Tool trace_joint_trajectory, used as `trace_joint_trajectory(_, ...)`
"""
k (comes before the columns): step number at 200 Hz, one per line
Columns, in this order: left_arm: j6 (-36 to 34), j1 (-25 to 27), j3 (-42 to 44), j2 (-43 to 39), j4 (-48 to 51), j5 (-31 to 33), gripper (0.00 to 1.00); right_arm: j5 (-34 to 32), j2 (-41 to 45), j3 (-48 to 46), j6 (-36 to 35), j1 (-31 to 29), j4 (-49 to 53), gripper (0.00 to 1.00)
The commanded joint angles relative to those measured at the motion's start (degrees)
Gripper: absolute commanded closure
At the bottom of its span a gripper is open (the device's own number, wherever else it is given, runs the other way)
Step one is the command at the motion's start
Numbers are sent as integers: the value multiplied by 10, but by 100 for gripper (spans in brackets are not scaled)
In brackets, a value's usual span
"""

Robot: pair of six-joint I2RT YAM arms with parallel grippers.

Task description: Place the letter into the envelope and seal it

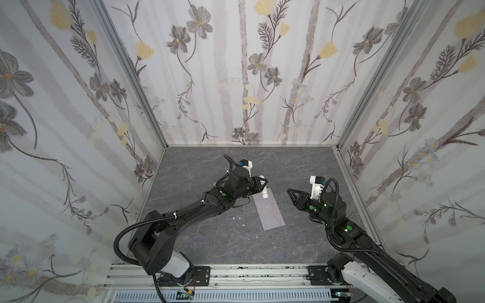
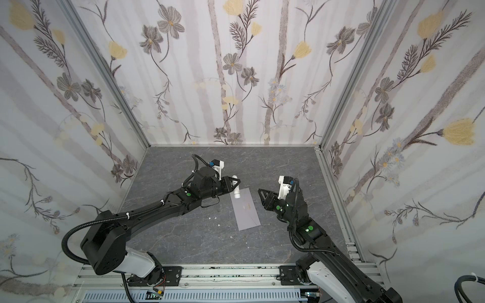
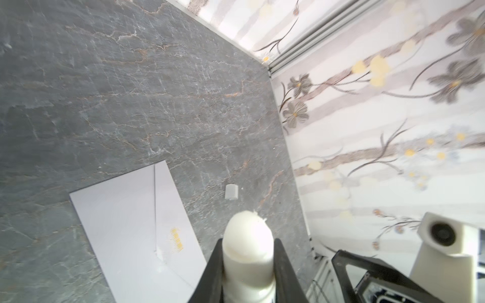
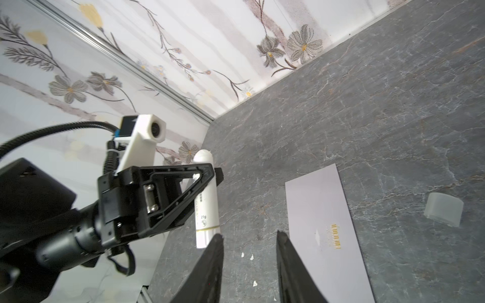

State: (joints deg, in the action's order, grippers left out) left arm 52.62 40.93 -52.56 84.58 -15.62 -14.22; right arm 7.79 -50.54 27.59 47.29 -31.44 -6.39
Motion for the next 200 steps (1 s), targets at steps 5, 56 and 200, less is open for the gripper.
trace_joint_trajectory(5,136,-16,41,-11,-175,-51,100,9,25,-12,31,-24,-43,60)
trace_joint_trajectory(56,260,-16,107,-26,-321,-43,100,-40,-8,-3,34,-114,-107,50)
trace_joint_trajectory(200,333,0,175,-53,-415,121,100,-53,-182,84,16,-140,-186,45)
